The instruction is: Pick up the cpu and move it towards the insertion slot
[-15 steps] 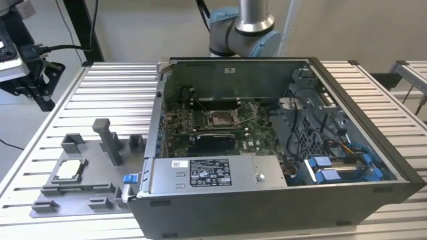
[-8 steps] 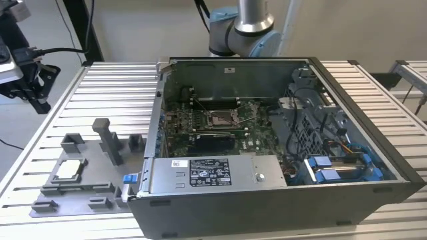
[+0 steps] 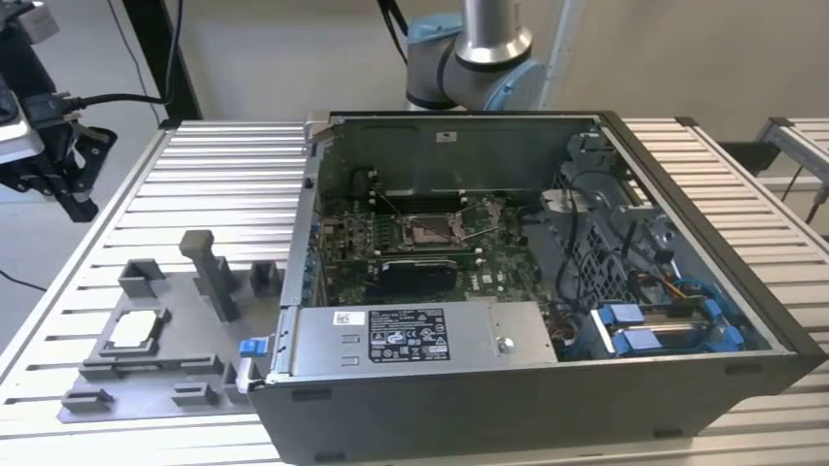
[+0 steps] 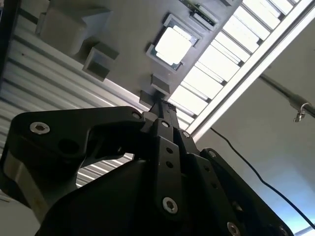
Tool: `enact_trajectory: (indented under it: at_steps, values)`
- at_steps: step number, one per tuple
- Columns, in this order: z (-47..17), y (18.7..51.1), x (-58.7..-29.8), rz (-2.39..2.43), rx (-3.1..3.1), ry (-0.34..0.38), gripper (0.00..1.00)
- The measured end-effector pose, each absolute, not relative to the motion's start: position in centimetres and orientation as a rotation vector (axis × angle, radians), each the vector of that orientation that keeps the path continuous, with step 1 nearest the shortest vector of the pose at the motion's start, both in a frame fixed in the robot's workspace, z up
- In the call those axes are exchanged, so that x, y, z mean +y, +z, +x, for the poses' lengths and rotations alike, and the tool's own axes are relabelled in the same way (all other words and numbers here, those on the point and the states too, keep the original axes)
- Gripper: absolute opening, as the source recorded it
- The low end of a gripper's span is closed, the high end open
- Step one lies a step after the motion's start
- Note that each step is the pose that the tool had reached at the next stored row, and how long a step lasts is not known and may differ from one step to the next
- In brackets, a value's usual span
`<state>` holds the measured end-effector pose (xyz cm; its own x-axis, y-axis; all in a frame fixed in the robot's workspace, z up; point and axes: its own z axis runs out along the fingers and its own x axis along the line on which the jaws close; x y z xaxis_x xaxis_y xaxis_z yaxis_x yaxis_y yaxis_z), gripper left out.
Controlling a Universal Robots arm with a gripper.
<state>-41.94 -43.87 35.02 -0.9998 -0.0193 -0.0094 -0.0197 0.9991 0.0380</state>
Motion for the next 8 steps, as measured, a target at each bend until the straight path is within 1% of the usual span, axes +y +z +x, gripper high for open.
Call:
enact_trajectory:
  at_steps: [1,8]
  values:
    - [-41.94,35.02,-43.87,-0.031,3.132,0.060,1.00]
    - [-41.94,35.02,-43.87,-0.031,3.132,0.060,1.00]
